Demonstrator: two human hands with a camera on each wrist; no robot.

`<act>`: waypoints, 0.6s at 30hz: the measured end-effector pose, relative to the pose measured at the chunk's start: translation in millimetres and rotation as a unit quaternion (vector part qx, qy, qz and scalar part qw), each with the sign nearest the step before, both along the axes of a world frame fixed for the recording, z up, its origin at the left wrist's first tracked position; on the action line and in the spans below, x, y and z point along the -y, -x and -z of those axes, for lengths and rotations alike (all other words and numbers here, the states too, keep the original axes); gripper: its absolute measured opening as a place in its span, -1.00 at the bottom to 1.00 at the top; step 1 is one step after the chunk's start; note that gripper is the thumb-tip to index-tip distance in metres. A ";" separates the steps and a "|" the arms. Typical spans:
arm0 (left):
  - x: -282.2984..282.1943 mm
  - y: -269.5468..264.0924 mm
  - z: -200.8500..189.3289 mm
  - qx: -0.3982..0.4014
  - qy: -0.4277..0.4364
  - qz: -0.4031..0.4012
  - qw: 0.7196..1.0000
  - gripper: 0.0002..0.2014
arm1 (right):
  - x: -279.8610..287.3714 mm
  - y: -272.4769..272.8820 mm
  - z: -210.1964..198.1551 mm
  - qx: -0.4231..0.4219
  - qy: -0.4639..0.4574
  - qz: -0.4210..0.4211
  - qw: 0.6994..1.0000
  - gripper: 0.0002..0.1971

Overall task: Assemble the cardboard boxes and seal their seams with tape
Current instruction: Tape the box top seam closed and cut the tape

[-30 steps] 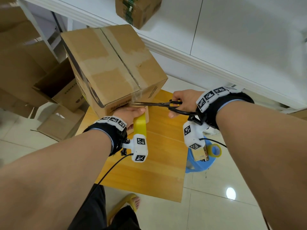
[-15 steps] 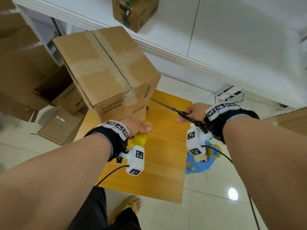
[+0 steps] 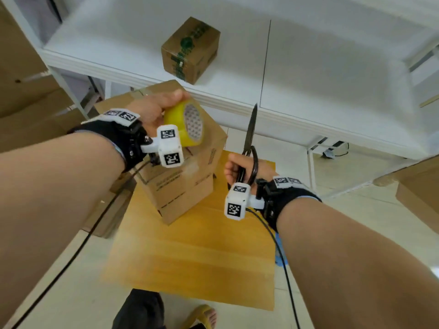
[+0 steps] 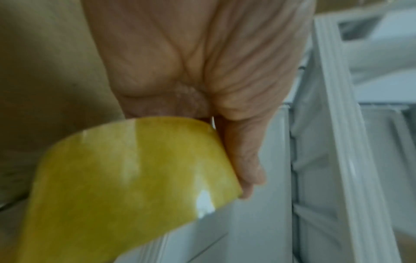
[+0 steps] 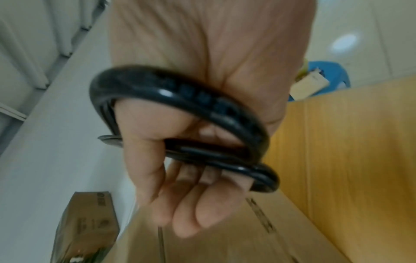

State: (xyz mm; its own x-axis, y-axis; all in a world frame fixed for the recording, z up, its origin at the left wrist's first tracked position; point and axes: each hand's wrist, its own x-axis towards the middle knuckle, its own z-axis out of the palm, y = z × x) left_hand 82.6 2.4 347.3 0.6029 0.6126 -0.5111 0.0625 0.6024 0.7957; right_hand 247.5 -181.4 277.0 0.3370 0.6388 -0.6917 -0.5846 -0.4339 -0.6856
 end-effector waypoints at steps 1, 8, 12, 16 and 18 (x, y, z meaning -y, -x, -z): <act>-9.3 2.0 1.2 0.003 -0.003 -0.025 1.000 -0.84 | -6.8 10.0 2.8 -0.016 0.004 0.018 1.000 -0.78; -39.6 -6.7 33.8 0.017 0.019 -0.054 0.998 -0.77 | -55.3 52.2 16.6 -0.121 0.014 0.110 0.986 -0.78; -48.2 -13.7 48.9 0.044 0.061 -0.049 0.996 -0.81 | -68.9 58.5 29.8 -0.107 0.033 0.121 0.986 -0.82; -49.8 -14.3 65.9 0.057 0.115 -0.059 0.990 -0.80 | -74.6 55.2 43.1 -0.086 0.027 0.128 0.988 -0.74; -49.2 -15.8 71.3 0.076 0.145 -0.056 0.985 -0.77 | -76.8 56.0 51.2 -0.065 0.042 0.123 0.989 -0.73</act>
